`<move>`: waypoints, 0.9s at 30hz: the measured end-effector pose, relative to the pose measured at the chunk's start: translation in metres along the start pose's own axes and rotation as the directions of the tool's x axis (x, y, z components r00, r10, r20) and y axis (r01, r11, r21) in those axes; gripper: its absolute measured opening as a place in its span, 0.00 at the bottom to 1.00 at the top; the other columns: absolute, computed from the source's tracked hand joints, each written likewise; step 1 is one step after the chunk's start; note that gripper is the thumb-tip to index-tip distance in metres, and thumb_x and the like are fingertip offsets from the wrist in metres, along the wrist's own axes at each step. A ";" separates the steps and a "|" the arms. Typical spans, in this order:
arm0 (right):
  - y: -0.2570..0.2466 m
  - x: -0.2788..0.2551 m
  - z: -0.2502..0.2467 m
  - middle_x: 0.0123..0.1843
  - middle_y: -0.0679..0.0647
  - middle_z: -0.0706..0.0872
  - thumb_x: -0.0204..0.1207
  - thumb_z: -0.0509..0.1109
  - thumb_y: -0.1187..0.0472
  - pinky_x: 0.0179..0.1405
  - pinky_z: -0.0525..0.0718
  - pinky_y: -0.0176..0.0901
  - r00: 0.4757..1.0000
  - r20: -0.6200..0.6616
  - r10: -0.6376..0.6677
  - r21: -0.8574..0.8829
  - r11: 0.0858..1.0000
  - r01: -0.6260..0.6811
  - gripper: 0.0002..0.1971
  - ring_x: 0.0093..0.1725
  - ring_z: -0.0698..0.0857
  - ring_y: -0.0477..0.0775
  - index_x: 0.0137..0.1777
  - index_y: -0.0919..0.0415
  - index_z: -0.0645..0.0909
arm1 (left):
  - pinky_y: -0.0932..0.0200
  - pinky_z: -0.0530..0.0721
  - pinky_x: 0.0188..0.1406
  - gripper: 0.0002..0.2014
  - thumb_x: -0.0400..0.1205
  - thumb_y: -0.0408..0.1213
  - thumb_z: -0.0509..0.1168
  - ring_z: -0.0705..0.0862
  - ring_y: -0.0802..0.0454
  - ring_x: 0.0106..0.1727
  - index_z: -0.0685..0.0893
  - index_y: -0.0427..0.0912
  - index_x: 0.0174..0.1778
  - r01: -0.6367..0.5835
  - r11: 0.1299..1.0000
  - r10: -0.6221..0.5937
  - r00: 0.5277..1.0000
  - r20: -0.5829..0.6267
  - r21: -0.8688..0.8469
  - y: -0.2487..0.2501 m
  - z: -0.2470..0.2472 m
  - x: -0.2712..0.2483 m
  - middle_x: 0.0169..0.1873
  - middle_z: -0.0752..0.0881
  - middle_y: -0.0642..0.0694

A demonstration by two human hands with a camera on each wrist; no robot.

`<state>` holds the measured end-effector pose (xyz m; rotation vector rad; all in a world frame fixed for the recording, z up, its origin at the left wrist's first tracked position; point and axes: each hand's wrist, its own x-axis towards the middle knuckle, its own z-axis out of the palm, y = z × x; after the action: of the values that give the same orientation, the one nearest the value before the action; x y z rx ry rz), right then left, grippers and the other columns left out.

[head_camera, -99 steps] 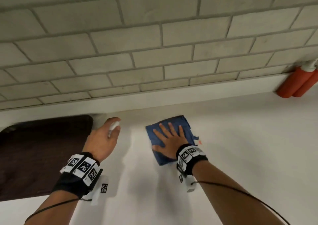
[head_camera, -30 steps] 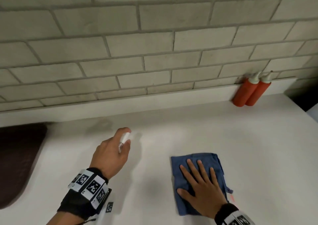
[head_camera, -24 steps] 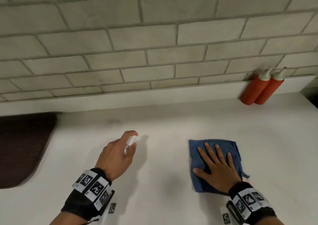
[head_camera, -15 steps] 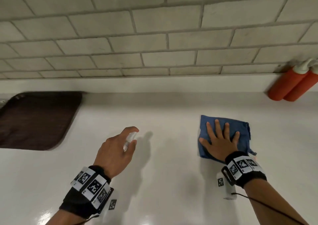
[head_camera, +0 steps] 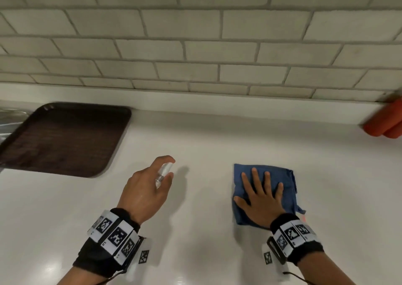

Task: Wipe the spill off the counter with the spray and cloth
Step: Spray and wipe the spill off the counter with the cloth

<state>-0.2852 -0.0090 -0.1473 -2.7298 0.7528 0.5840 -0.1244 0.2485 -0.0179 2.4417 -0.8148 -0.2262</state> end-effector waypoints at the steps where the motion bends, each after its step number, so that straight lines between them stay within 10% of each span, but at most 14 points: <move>1: -0.013 0.015 -0.006 0.84 0.52 0.25 0.60 0.21 0.20 0.74 0.36 0.81 1.000 -0.002 0.005 0.020 1.000 -0.005 0.50 0.83 0.30 0.69 0.82 0.43 0.26 | 0.55 0.81 0.35 0.15 0.86 0.48 0.60 0.83 0.57 0.33 0.73 0.66 0.68 0.007 1.000 -0.007 1.000 -0.004 -0.015 -0.010 -0.005 -0.002 0.32 0.83 0.56; 5: -0.086 0.086 -0.042 0.86 0.51 0.29 0.79 0.41 0.27 0.76 0.37 0.80 0.999 -0.035 0.015 0.027 1.000 -0.014 0.39 0.84 0.31 0.67 0.85 0.42 0.32 | 0.53 0.83 0.38 0.15 0.86 0.48 0.61 0.83 0.56 0.33 0.74 0.65 0.69 0.015 0.997 -0.016 1.000 -0.015 -0.074 -0.051 -0.030 -0.005 0.30 0.83 0.56; 15: -0.297 0.046 0.023 0.87 0.52 0.31 0.74 0.31 0.30 0.74 0.28 0.79 0.922 0.029 -0.386 -0.132 0.913 0.386 0.40 0.83 0.31 0.68 0.85 0.44 0.35 | 0.50 0.84 0.50 0.16 0.86 0.49 0.61 0.87 0.46 0.49 0.73 0.64 0.70 0.083 0.990 -0.089 0.995 -0.044 -0.115 -0.156 -0.086 -0.009 0.47 0.87 0.54; 20: -0.298 0.000 0.053 0.85 0.51 0.62 0.82 0.45 0.31 0.72 0.52 0.73 0.894 -0.007 -0.449 -0.178 0.880 0.440 0.34 0.83 0.61 0.66 0.83 0.45 0.63 | 0.54 0.83 0.48 0.17 0.86 0.46 0.62 0.88 0.45 0.50 0.74 0.62 0.71 0.047 0.991 -0.054 0.997 -0.055 -0.125 -0.169 -0.091 0.001 0.52 0.90 0.50; 27: -0.299 0.089 -0.009 0.86 0.43 0.30 0.72 0.40 0.21 0.77 0.29 0.71 0.942 0.007 -0.335 -0.090 0.938 0.334 0.43 0.84 0.30 0.59 0.84 0.36 0.35 | 0.48 0.85 0.48 0.18 0.85 0.47 0.62 0.88 0.43 0.46 0.72 0.63 0.71 0.035 0.990 -0.044 0.997 -0.062 -0.133 -0.181 -0.090 0.002 0.47 0.90 0.50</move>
<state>-0.0531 0.1995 -0.1397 -2.8525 0.2536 0.5386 -0.0023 0.4080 -0.0422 2.3301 -0.7016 -0.2084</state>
